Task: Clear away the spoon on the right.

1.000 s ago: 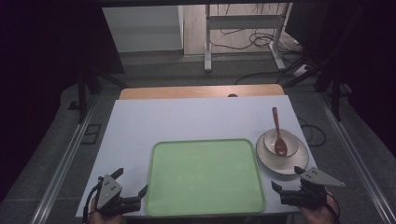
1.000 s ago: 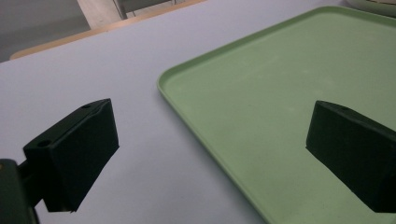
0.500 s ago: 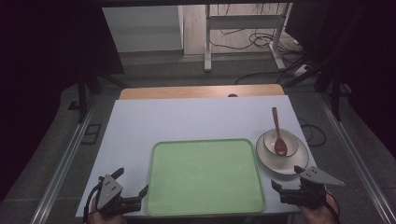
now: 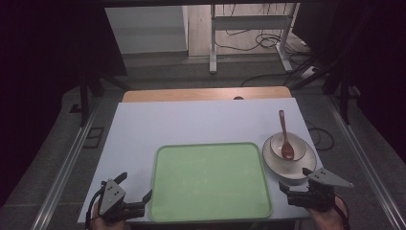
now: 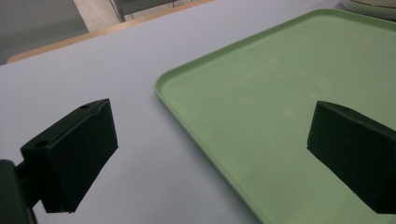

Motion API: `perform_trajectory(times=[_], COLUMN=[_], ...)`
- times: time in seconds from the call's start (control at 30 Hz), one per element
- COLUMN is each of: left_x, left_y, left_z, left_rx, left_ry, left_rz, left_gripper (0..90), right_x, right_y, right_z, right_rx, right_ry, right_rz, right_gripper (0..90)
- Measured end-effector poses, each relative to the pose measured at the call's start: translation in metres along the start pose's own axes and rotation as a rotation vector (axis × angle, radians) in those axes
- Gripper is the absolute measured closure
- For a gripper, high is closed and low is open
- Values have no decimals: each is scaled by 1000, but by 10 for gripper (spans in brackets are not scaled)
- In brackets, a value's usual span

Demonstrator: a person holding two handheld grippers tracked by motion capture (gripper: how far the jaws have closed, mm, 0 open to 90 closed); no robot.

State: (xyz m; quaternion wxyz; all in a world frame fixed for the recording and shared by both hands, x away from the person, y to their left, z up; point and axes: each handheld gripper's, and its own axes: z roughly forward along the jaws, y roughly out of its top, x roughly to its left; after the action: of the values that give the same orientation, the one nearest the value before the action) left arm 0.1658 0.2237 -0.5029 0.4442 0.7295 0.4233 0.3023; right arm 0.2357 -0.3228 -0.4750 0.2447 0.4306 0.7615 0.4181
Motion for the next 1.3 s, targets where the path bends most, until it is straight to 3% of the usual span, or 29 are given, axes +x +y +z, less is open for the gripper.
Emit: perform_trajectory(times=[0.33, 0.5, 0.9, 1.3], left_x=[0, 0, 0, 0], left_y=[0, 1, 1, 1], left_z=[0, 0, 0, 1], left_rx=[-4, -2, 4, 10], left_ry=[1, -1, 3, -3], left_rz=[-6, -1, -1, -2], left_gripper=[16, 16, 16, 16], right_x=[-2, -5, -18, -26], right_y=[13, 18, 32, 48], right_z=[3, 4, 11, 24], right_rx=[-8, -1, -14, 25], right_ry=[-1, 23, 10, -12], right_rz=[-5, 0, -4, 1], right_gripper=[17, 24, 11, 7])
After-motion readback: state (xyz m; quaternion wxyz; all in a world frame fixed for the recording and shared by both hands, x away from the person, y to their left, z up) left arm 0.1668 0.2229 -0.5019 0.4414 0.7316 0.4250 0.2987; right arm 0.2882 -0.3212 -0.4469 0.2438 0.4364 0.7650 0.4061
